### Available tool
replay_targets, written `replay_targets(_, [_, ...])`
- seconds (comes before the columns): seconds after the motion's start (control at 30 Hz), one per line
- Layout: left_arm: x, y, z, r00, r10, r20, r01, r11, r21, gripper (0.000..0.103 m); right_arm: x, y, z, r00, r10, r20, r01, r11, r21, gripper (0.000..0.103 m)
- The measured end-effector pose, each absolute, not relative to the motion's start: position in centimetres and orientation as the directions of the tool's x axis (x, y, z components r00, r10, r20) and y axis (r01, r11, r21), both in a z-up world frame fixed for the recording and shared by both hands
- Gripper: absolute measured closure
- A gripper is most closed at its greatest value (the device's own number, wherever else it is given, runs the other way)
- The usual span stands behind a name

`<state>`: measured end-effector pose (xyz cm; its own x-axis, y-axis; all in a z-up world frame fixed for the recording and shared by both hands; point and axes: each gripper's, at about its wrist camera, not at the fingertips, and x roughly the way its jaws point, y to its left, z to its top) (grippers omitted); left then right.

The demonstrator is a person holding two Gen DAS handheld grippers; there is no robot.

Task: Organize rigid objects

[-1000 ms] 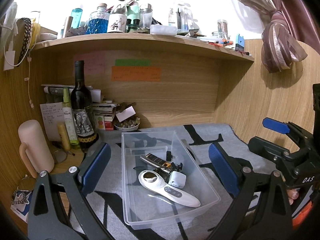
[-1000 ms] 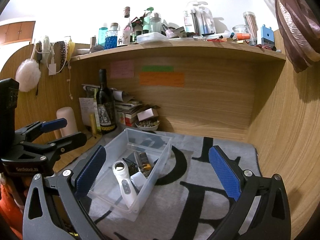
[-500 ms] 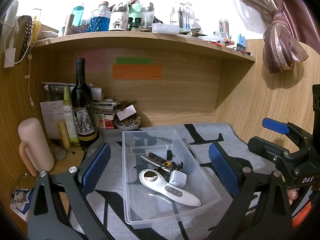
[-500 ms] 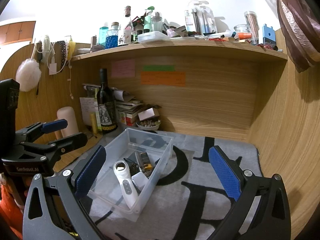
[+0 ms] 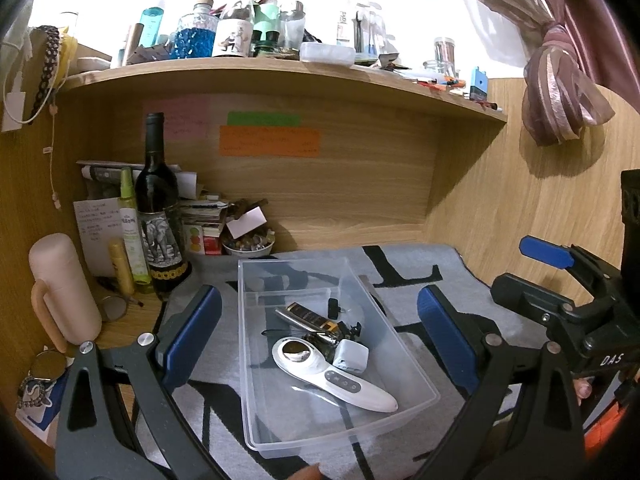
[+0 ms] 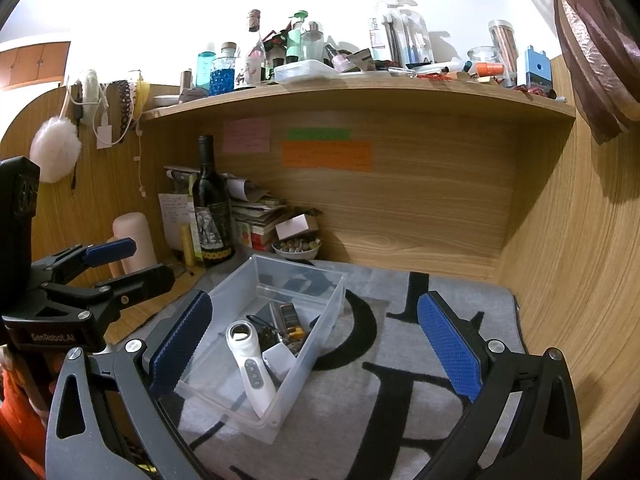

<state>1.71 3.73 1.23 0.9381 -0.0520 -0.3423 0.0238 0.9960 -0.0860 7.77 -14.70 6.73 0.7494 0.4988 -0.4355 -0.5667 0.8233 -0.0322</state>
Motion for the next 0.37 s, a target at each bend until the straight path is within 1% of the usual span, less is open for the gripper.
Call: replay_targets(0.37, [2.01, 3.99, 0.94, 0.936, -0.06, -0.348, 0.028, 0.995, -0.097, 0.003, 7.77, -14.36, 6.41, 0.753, 0.485, -0.444, -0.554, 0.832, -0.029, 0.0])
